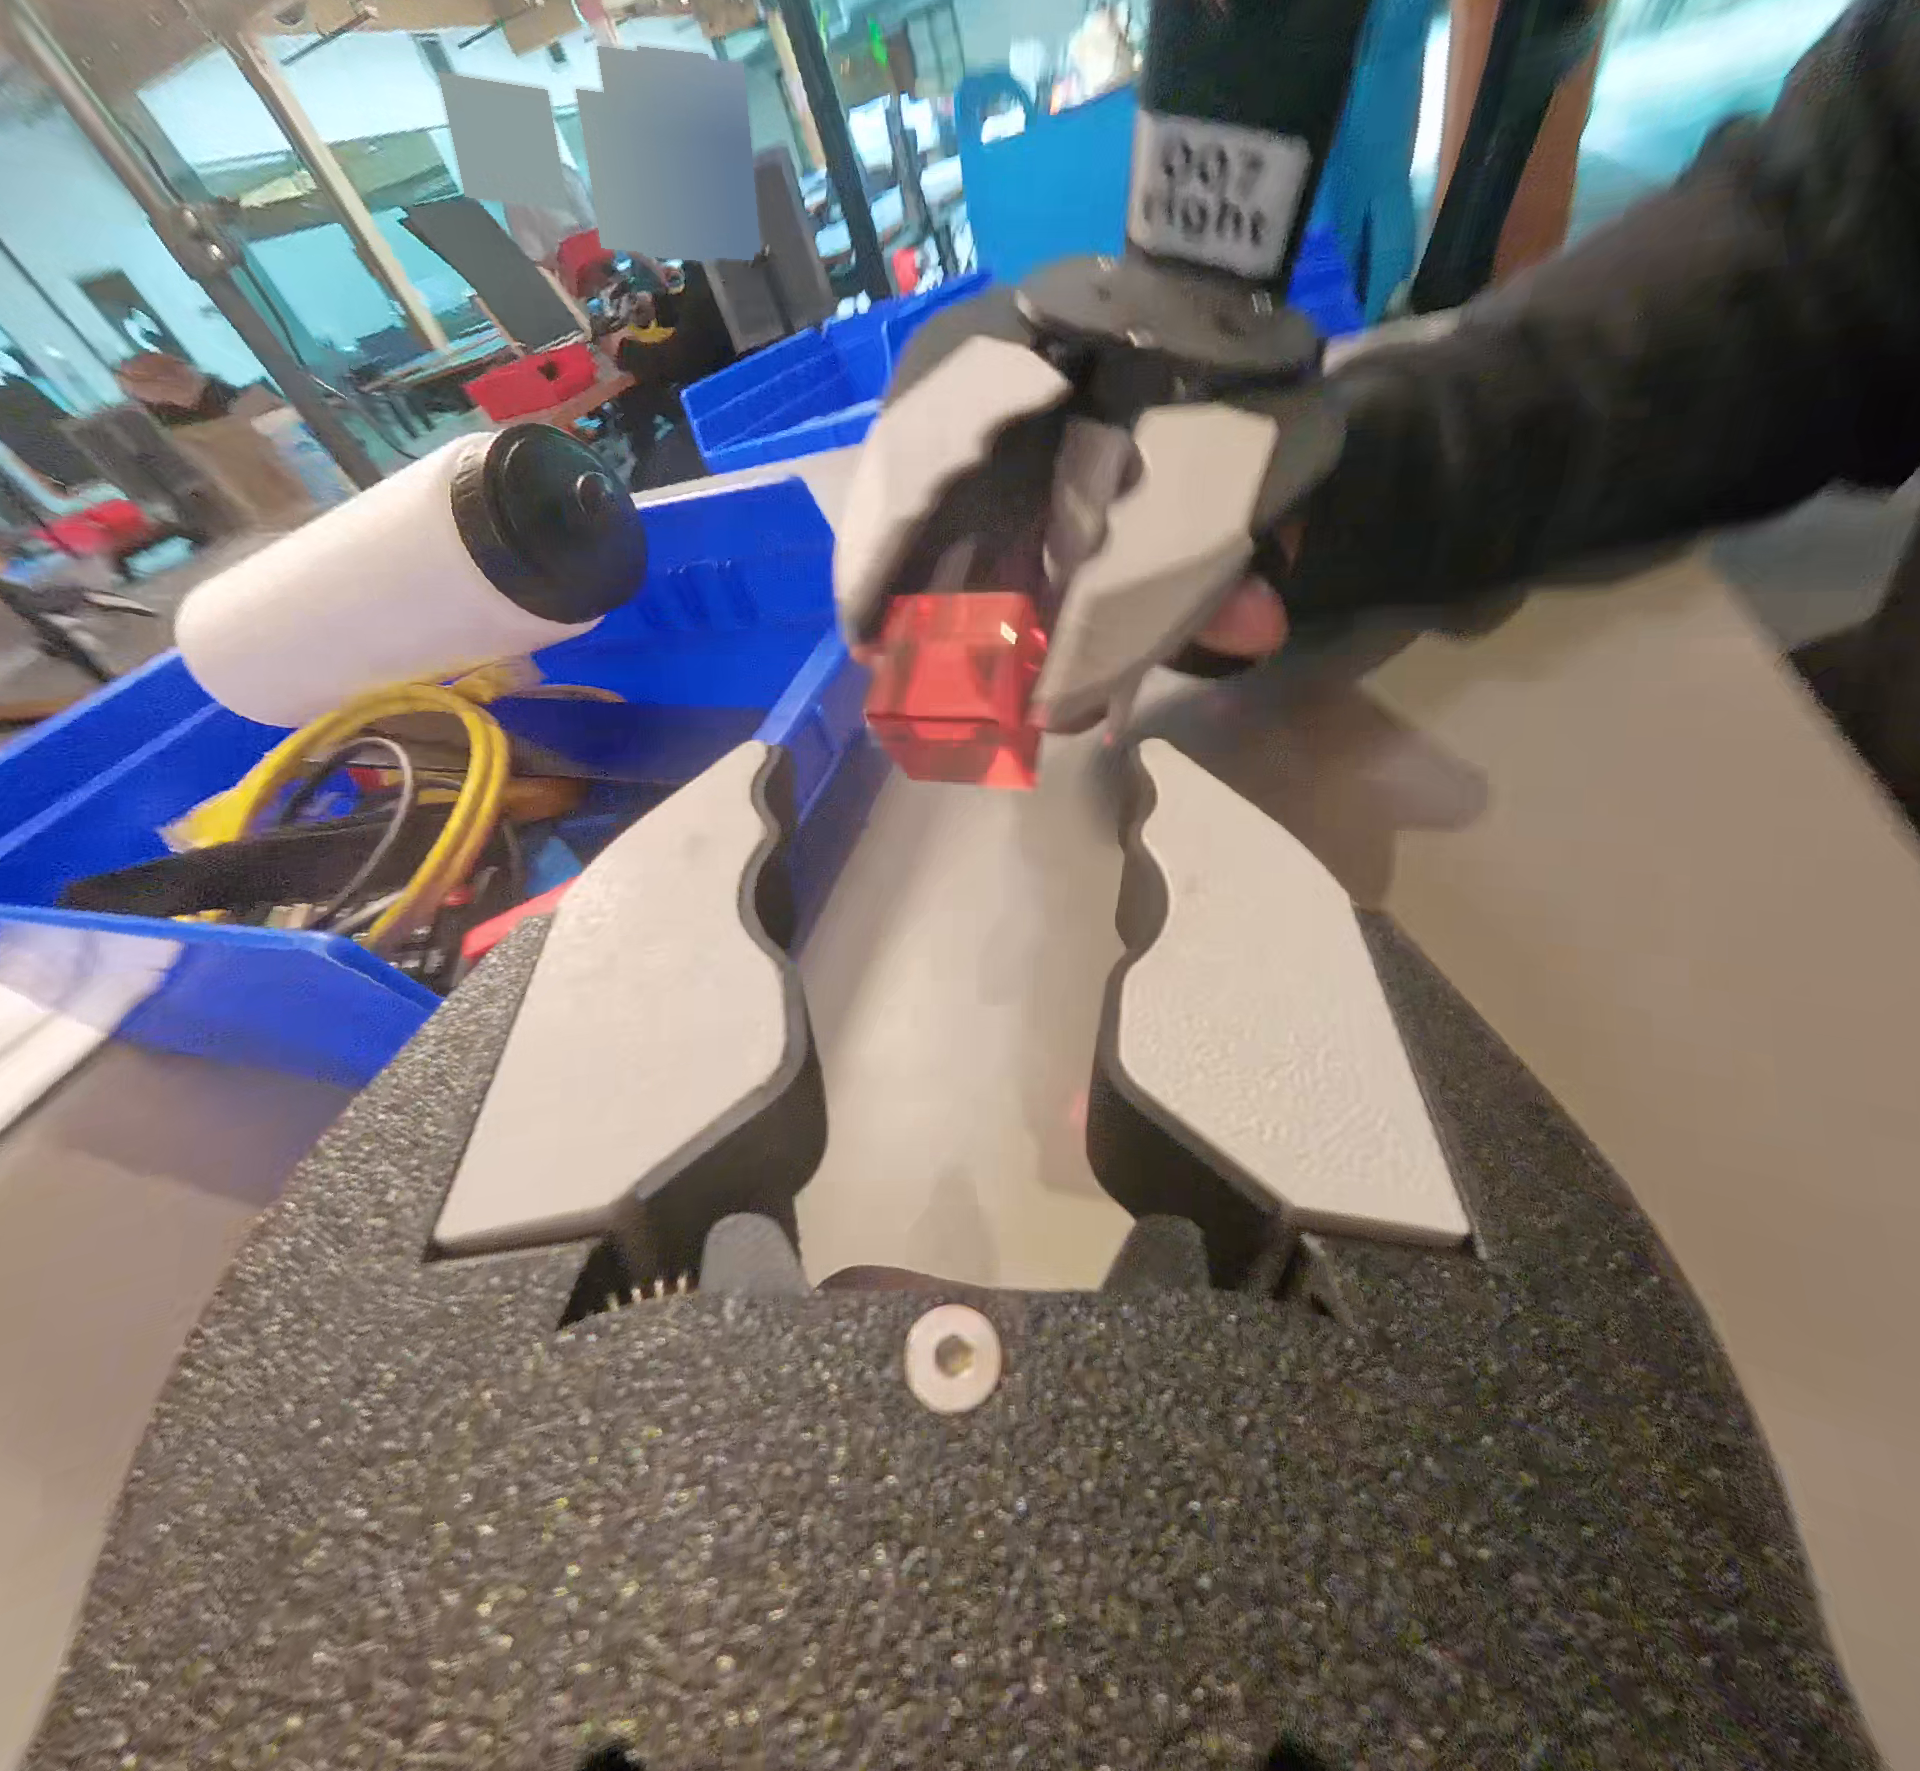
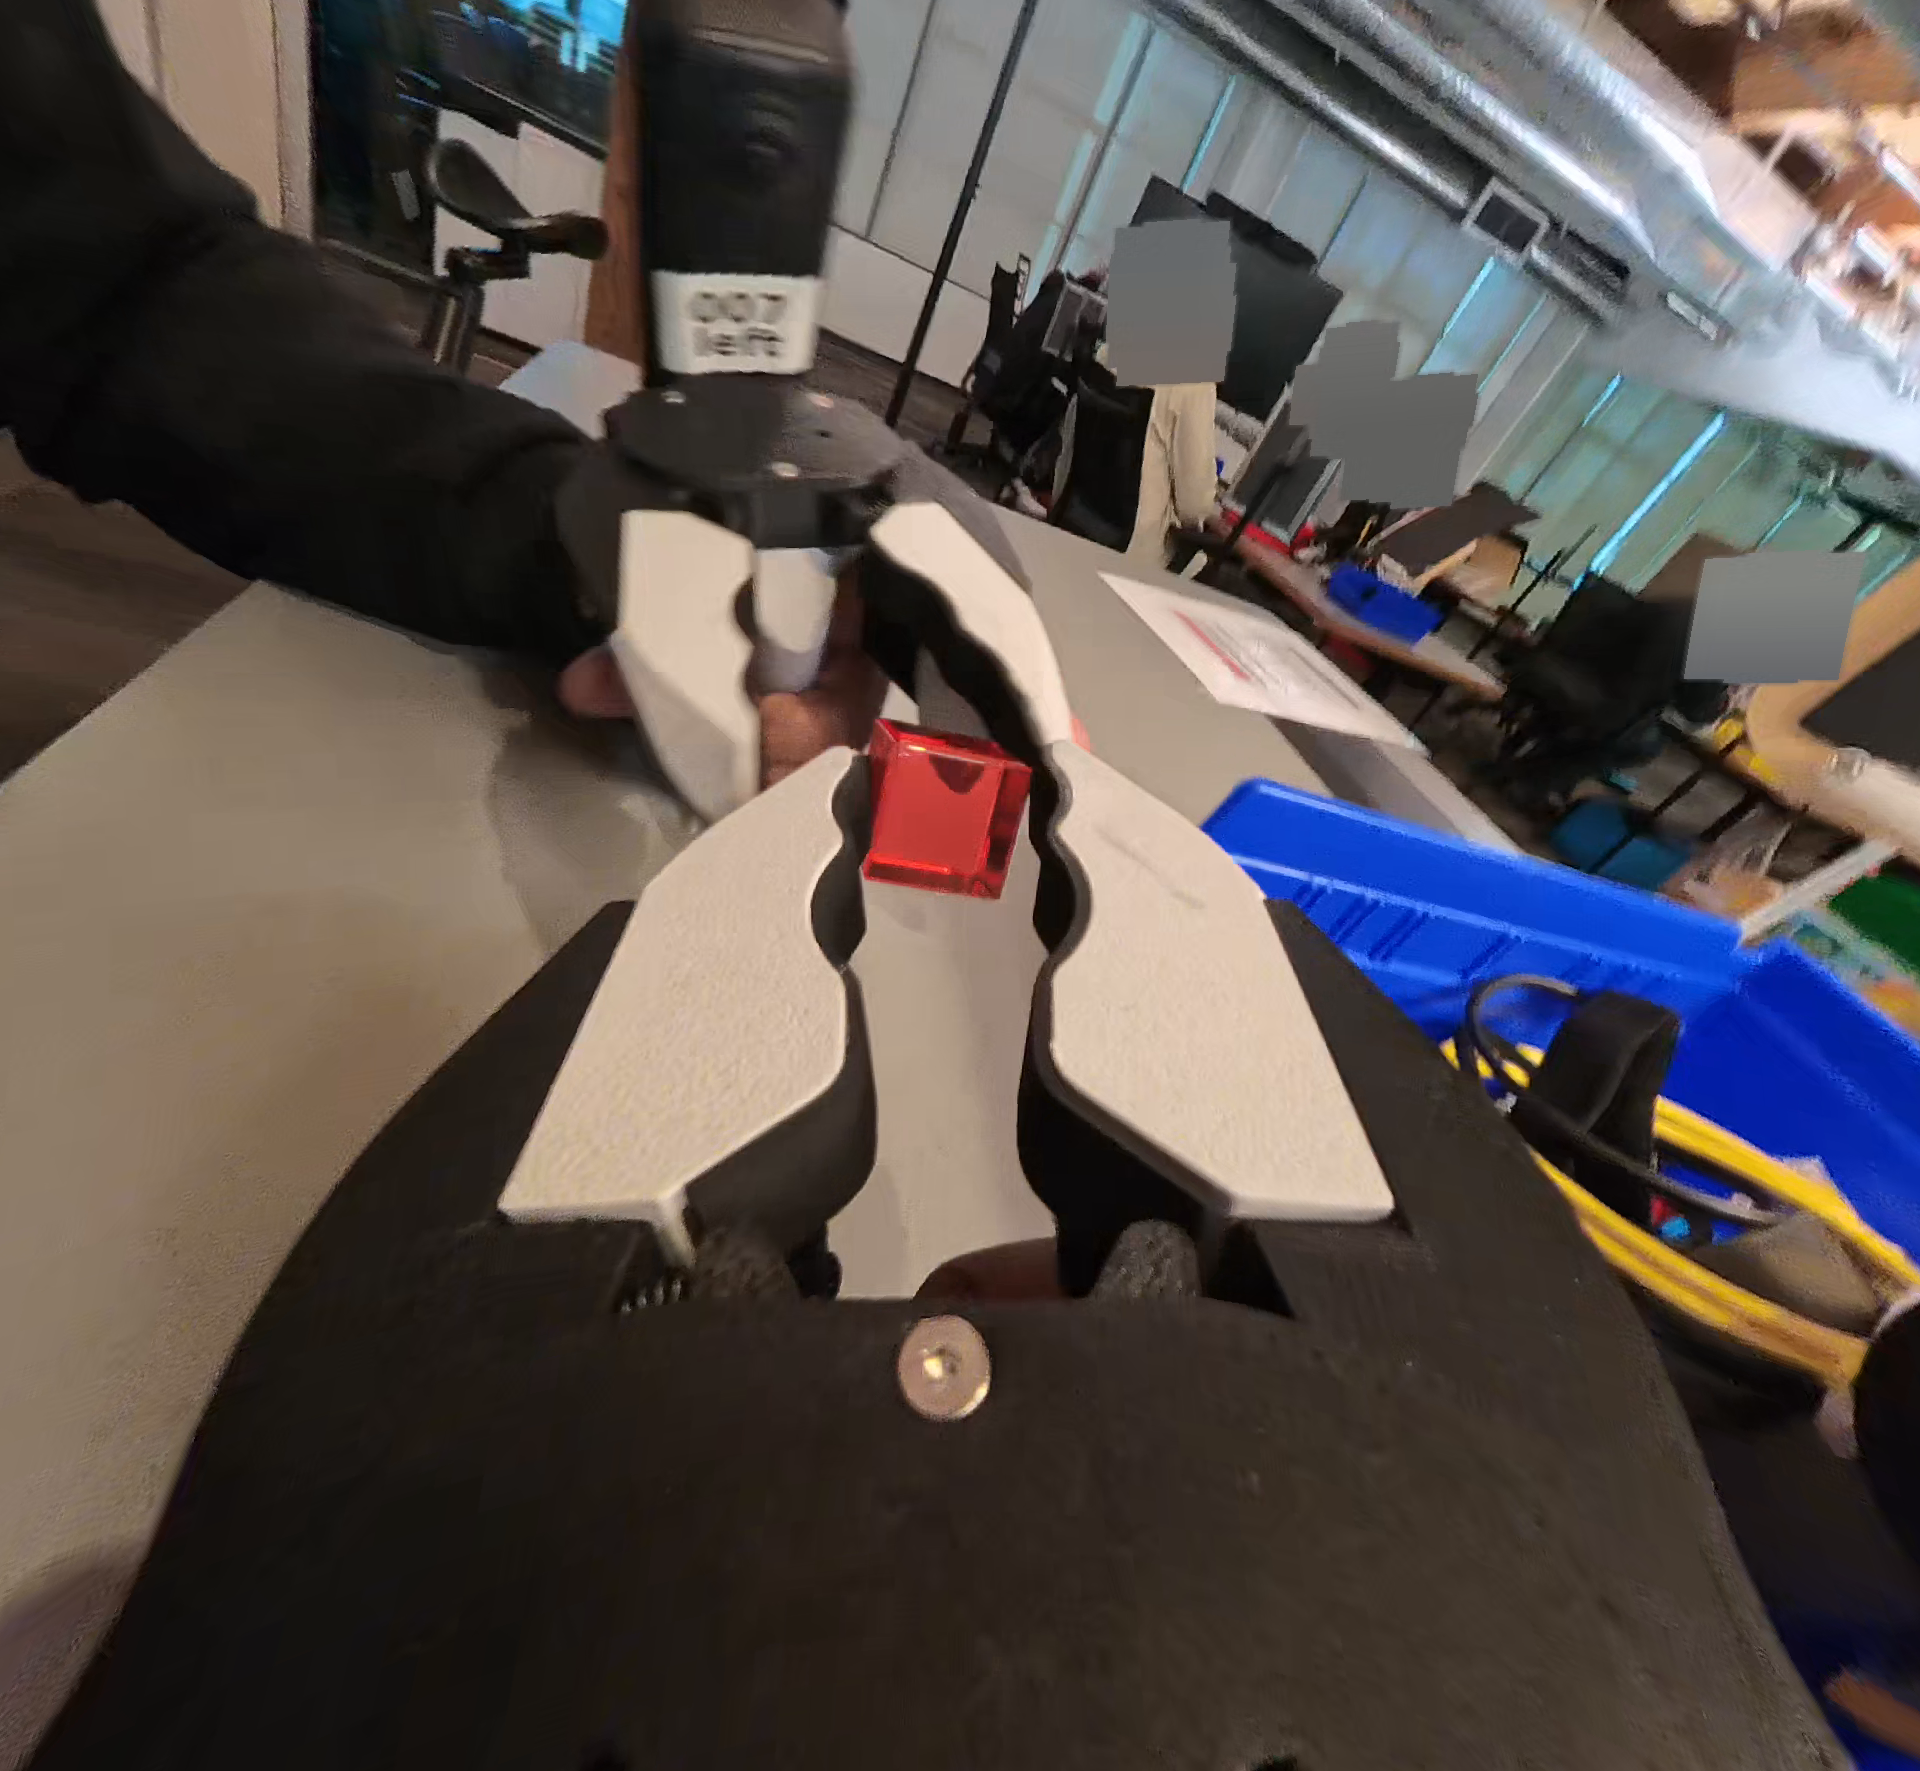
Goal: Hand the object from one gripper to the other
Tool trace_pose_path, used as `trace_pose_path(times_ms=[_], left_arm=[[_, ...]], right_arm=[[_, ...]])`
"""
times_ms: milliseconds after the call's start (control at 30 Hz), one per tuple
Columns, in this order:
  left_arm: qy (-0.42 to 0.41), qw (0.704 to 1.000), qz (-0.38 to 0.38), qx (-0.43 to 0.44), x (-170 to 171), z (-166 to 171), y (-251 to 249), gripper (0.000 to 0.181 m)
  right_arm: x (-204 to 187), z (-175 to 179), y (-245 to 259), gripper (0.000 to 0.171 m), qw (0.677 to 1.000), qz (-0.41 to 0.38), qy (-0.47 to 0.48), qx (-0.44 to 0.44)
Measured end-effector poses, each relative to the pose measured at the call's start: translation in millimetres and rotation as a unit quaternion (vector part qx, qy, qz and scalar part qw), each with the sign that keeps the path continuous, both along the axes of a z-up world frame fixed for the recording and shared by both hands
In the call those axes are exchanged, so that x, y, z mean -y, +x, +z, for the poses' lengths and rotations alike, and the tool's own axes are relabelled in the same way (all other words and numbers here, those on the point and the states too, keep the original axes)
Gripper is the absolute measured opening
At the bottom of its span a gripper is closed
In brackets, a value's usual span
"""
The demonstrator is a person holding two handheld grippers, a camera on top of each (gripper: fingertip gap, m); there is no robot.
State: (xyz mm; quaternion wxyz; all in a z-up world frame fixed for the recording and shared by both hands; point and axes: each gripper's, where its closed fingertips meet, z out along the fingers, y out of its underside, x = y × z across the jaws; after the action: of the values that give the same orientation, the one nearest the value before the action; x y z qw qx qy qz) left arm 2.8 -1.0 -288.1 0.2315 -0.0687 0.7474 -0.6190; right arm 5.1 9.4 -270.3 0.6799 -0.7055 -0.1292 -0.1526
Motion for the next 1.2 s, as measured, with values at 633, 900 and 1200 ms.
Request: trace_pose_path(times_ms=[633,900,1200], left_arm=[[-0.01,0.998,-0.035,0.057,1,9,-14,0.028],[0.156,0.939,0.096,0.292,-9,2,6,0.028],[0.23,0.9,0.088,0.361,-4,-12,3,0.028]], right_arm=[[2,4,-17,0.033,0.998,0.055,0.017,-0.022],[-3,-12,-2,0.046,0.992,0.034,-0.055,-0.109],[-9,-28,0,0.049,0.985,0.018,-0.098,-0.144]])
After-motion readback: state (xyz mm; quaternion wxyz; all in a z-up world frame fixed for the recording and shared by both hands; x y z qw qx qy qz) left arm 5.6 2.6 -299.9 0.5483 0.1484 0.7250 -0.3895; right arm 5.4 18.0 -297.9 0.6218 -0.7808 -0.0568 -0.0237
